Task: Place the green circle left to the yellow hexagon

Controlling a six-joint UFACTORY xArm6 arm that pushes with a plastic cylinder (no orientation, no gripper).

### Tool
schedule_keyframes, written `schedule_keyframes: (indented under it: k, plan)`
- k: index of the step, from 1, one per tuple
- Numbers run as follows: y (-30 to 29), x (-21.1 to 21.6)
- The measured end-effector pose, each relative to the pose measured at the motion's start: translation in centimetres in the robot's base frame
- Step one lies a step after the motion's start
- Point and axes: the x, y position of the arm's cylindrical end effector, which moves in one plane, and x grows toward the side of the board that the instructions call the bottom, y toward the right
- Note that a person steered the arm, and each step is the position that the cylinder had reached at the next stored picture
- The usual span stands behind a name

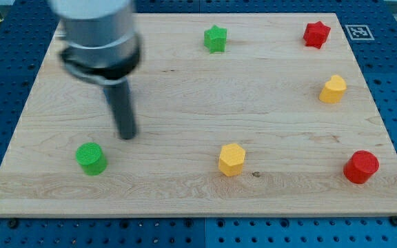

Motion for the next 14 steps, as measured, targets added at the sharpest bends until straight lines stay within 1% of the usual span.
schedule_keyframes:
  k: [1,2,3,4,5,6,7,8,9,11,12,13,14]
  plan:
    - [-8.2,0.0]
    - [-12.2,1.3]
    - [-11.1,4.4]
    - [-6.1,4.5]
    - [1.1,4.4]
    - [3.5,4.1]
    - [-0.4,3.8]
    - [-1.1,4.8]
    - [1.7,5.9]
    - [9.3,6.3]
    - [8.5,6.7]
    - [7.9,9.4]
    - [9.3,9.2]
